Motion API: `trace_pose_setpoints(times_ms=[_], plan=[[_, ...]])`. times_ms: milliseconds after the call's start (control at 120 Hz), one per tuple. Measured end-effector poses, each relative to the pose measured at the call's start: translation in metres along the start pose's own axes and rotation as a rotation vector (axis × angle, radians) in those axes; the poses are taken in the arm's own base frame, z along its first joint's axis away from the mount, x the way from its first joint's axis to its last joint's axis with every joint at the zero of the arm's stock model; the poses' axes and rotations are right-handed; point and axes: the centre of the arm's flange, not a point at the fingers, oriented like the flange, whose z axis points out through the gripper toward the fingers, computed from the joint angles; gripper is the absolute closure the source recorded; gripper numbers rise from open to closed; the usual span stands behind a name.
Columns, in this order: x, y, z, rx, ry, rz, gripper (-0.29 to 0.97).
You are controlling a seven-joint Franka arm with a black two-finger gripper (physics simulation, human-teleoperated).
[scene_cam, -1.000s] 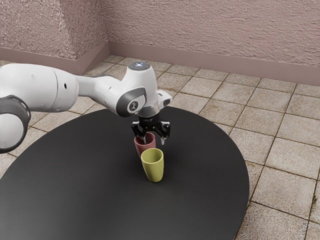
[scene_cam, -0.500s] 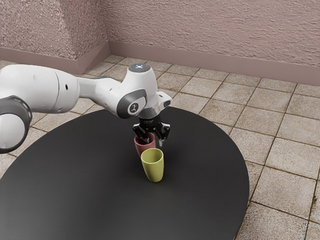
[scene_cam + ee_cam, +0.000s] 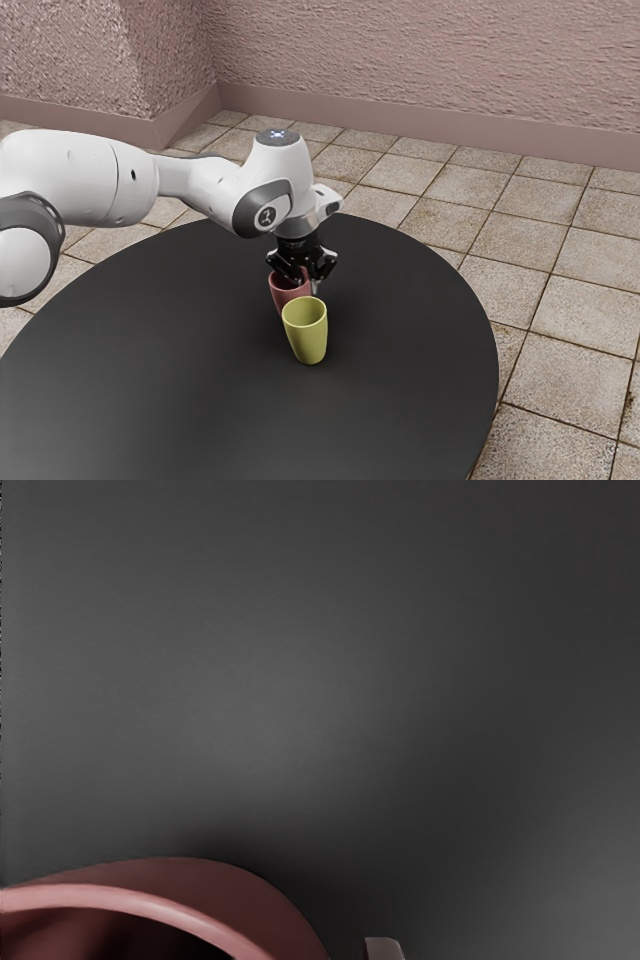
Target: Place the left cup onto the right cup
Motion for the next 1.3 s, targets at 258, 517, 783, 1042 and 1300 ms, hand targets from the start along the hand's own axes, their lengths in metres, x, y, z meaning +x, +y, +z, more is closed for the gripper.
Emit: trace_pose_setpoints(times_ms=[258, 517, 783, 1042, 1300], plan=[[0.000, -0.001, 0.002, 0.004, -0.002, 0.000, 0.75], [0.001, -0.001, -0.003, 0.021, 0.016, 0.011, 0.79], [0.001, -0.001, -0.024, 0.034, 0.032, 0.015, 0.79], [-0.001, -0.004, -0.042, 0.054, 0.032, 0.015, 0.79], [-0.001, -0.006, -0.060, 0.067, 0.046, 0.023, 0.79]])
